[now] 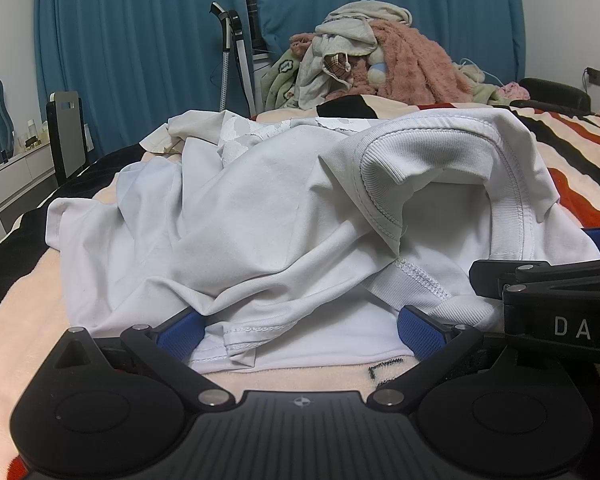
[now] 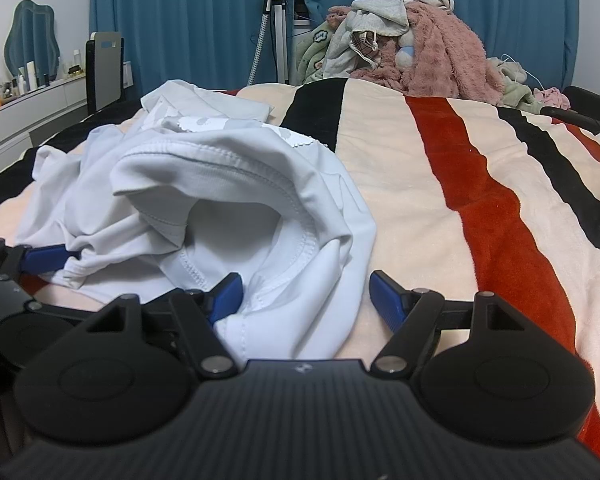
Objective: Fold clothes
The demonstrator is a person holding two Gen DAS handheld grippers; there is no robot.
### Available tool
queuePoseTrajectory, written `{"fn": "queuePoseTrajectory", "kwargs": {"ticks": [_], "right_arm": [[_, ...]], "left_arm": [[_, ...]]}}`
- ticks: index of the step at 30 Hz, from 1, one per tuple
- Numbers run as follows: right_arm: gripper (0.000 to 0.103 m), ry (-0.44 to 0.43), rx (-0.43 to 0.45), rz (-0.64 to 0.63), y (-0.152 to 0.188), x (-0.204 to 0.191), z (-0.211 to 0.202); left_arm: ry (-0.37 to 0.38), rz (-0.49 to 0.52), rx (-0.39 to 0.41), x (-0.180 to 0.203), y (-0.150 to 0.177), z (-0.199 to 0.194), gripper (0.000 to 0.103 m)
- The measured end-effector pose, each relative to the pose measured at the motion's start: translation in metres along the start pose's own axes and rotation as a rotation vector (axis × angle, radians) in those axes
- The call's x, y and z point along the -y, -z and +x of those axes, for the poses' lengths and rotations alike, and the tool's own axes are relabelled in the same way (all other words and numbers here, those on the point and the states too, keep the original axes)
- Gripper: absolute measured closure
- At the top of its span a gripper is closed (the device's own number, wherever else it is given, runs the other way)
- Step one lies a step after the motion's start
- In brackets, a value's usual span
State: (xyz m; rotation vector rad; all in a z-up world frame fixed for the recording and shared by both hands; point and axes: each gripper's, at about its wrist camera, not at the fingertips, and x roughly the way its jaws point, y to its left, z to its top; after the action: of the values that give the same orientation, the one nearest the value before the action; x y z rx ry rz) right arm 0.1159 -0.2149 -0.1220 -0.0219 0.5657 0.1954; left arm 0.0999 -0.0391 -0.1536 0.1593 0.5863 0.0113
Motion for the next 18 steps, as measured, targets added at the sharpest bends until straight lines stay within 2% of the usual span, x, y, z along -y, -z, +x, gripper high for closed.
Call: {"fn": "queuePoseTrajectory", "kwargs": {"ticks": [12, 18], "right_arm": [[0.03, 0.0, -0.002, 0.004, -0.0008, 0.0013, -0.0013], [0.033, -0.006, 0.013, 0.062, -0.0016, 0.0076, -0.0056]], "left_arm": [[-0.001, -0.001, 0.0, 0.001, -0.0001, -0.0004, 0.0], [-0.001, -0.001, 0.001, 0.0011, -0.0002, -0.0005, 0.0]]}}
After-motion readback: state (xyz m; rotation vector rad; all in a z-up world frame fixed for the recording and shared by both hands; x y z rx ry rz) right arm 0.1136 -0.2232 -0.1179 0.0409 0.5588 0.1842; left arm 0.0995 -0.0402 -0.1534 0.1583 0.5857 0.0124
